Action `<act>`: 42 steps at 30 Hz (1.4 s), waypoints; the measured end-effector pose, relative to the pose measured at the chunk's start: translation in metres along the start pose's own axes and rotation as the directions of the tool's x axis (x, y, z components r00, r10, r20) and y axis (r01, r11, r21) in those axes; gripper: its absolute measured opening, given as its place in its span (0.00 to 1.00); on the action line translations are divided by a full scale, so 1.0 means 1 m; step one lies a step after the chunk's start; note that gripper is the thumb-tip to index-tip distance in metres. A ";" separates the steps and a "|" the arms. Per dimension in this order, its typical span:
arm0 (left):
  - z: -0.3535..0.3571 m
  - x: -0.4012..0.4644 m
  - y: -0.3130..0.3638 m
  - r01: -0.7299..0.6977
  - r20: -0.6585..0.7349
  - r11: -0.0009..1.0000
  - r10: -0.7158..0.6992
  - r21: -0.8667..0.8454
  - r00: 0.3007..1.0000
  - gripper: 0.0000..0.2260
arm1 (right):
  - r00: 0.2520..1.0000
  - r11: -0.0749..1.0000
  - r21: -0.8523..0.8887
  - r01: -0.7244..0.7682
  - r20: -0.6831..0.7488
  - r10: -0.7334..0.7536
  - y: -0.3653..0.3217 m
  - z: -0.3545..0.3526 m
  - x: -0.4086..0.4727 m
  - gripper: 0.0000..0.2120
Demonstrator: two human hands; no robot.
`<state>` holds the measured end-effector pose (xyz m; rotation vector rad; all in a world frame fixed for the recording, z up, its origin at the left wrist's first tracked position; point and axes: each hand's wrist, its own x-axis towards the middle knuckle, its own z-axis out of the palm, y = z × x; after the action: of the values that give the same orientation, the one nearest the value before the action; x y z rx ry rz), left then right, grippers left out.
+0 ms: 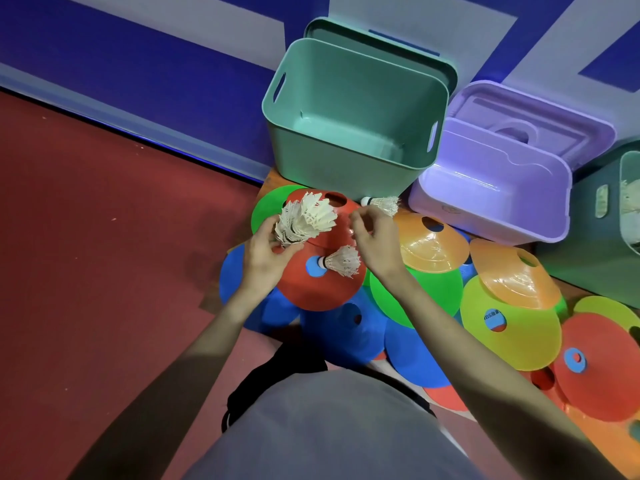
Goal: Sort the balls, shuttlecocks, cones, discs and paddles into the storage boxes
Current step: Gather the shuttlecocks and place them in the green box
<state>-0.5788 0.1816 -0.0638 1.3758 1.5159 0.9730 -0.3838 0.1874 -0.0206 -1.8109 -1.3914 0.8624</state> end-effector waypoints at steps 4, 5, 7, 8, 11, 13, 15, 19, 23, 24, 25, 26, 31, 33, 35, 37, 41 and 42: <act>0.002 -0.001 -0.001 -0.001 0.024 1.000 0.002 -0.017 1.000 0.23 | 0.966 0.915 -0.385 -0.117 0.170 0.196 0.022 0.007 -0.007 0.15; 0.003 -0.001 0.000 0.000 0.028 1.000 0.000 -0.016 1.000 0.24 | 0.953 0.903 -0.412 -0.126 0.204 0.226 0.024 0.011 -0.011 0.18; 0.004 -0.002 0.001 0.000 0.033 1.000 0.000 -0.019 0.999 0.23 | 0.949 0.915 -0.385 -0.121 0.227 0.221 0.028 0.020 -0.018 0.18; 0.005 -0.002 0.002 -0.005 0.038 1.000 0.006 -0.020 0.999 0.23 | 0.955 0.924 -0.366 -0.110 0.219 0.201 0.030 0.024 -0.020 0.15; 0.006 -0.002 0.005 -0.023 0.051 1.000 0.023 -0.009 0.998 0.22 | 0.975 0.933 -0.351 -0.074 0.173 0.142 0.030 0.026 -0.023 0.10; 0.006 -0.001 0.003 -0.028 0.057 1.000 0.027 0.014 0.998 0.22 | 0.989 0.932 -0.357 -0.057 0.105 0.100 0.026 0.017 -0.022 0.12; 0.005 0.000 0.000 -0.032 0.045 0.998 0.030 0.047 0.999 0.24 | 1.000 0.935 -0.354 -0.022 0.007 0.027 0.018 0.004 -0.021 0.16; 0.010 0.003 -0.004 -0.046 0.032 0.995 0.043 0.087 0.999 0.25 | 0.940 0.964 -0.246 0.106 -0.292 -0.178 0.000 -0.026 -0.021 0.12; 0.023 0.003 0.001 -0.030 0.057 0.997 0.027 0.066 0.998 0.21 | 0.880 0.955 -0.185 0.231 -0.378 -0.286 -0.009 -0.036 -0.022 0.10; 0.026 0.004 0.002 -0.028 0.061 0.997 0.024 0.065 0.998 0.21 | 0.884 0.953 -0.167 0.253 -0.361 -0.298 -0.010 -0.035 -0.023 0.09; 0.029 0.005 0.002 -0.027 0.067 0.997 0.023 0.068 0.998 0.21 | 0.888 0.949 -0.160 0.272 -0.338 -0.312 -0.010 -0.033 -0.024 0.09; 0.031 0.006 0.004 -0.028 0.073 0.997 0.023 0.070 0.997 0.21 | 0.890 0.943 -0.166 0.288 -0.316 -0.328 -0.010 -0.031 -0.025 0.09; 0.035 0.013 0.003 -0.046 0.103 0.993 0.035 0.107 0.994 0.21 | 0.866 0.934 -0.184 0.307 -0.352 -0.354 -0.003 -0.028 -0.029 0.09; 0.034 0.015 0.001 -0.050 0.105 0.993 0.038 0.109 0.994 0.20 | 0.860 0.932 -0.190 0.310 -0.363 -0.360 -0.004 -0.029 -0.028 0.09; 0.034 0.016 0.003 -0.056 0.112 0.992 0.043 0.112 0.993 0.20 | 0.876 0.929 -0.176 0.326 -0.313 -0.367 -0.004 -0.029 -0.027 0.09; 0.036 0.018 0.004 -0.055 0.130 0.994 0.041 0.099 0.991 0.20 | 0.914 0.940 -0.105 0.324 -0.222 -0.340 -0.002 -0.027 -0.024 0.09; 0.038 0.022 0.000 -0.035 0.119 0.996 0.025 0.081 0.993 0.22 | 0.957 0.964 -0.003 0.267 -0.120 -0.266 0.005 -0.022 -0.015 0.11; 0.037 0.023 -0.001 -0.019 0.113 0.997 0.011 0.074 0.994 0.22 | 0.956 0.964 0.008 0.265 -0.134 -0.261 0.007 -0.021 -0.013 0.12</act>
<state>-0.5450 0.2049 -0.0795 1.4720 1.4726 0.8408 -0.3652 0.1703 -0.0134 -1.5870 -1.4868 0.6082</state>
